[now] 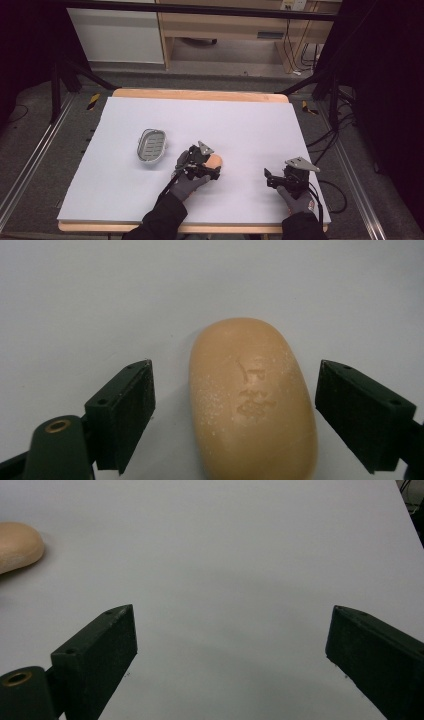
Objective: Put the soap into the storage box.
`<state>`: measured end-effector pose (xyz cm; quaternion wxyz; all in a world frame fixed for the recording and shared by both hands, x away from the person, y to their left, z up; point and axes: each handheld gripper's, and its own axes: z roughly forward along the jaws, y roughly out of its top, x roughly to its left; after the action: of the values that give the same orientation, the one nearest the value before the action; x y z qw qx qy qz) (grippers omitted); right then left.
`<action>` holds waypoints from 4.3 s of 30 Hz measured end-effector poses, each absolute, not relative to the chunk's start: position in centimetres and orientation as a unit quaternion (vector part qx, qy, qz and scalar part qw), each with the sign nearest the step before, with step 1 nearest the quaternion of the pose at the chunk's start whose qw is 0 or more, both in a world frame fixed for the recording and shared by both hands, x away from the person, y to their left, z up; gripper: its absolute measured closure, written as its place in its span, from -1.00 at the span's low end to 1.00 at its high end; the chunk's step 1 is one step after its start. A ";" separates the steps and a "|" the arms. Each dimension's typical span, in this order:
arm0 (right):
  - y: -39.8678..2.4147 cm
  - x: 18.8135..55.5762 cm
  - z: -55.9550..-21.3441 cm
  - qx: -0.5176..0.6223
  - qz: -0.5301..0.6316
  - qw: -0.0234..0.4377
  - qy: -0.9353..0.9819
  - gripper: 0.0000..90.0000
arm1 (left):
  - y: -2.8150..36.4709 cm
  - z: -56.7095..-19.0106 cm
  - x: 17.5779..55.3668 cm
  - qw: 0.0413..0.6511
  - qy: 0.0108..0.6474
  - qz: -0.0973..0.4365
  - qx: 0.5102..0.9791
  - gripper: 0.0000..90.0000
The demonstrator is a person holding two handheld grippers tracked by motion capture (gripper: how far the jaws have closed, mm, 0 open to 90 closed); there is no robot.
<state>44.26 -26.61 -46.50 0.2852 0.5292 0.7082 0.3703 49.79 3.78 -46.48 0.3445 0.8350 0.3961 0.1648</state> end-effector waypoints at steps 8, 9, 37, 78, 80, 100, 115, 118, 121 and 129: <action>-26.6 44.3 -46.5 0.529 0.368 0.283 0.710 -0.85 | 3.3 -47.0 50.0 0.337 0.396 0.155 0.840 -0.63; -26.6 44.3 -46.5 0.529 0.368 0.283 0.710 -0.85 | 3.3 -47.1 50.1 0.336 0.397 0.154 0.840 -0.63; -26.4 44.5 -46.8 0.531 0.360 0.279 0.714 -0.86 | 2.9 -47.6 50.2 0.318 0.403 0.162 0.843 -0.31; -26.5 44.3 -46.6 0.531 0.361 0.285 0.712 -0.86 | 5.7 -43.7 48.3 0.353 0.396 0.174 0.830 -0.29; -26.5 44.2 -46.6 0.530 0.362 0.285 0.711 -0.86 | 6.0 -43.4 48.1 0.353 0.396 0.178 0.829 -0.29; -26.5 44.2 -46.5 0.530 0.363 0.286 0.711 -0.86 | 9.6 -40.9 47.2 0.384 0.411 0.191 0.804 -0.29; -26.5 44.1 -46.5 0.528 0.367 0.288 0.709 -0.86 | 12.5 -40.1 47.3 0.386 0.431 0.204 0.790 -0.29; -26.4 44.1 -46.5 0.529 0.365 0.288 0.710 -0.86 | 12.9 -39.9 47.4 0.386 0.433 0.205 0.789 -0.29; -26.4 44.1 -46.5 0.529 0.367 0.287 0.709 -0.86 | 13.5 -39.7 47.5 0.389 0.437 0.207 0.784 -0.29; -26.3 44.2 -46.5 0.525 0.367 0.289 0.712 -0.86 | 14.5 -39.1 47.8 0.390 0.446 0.214 0.776 -0.29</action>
<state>44.22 -26.28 -46.53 0.2893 0.5246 0.7115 0.3672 47.81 14.54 -39.15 0.3903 0.7762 0.4464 0.2141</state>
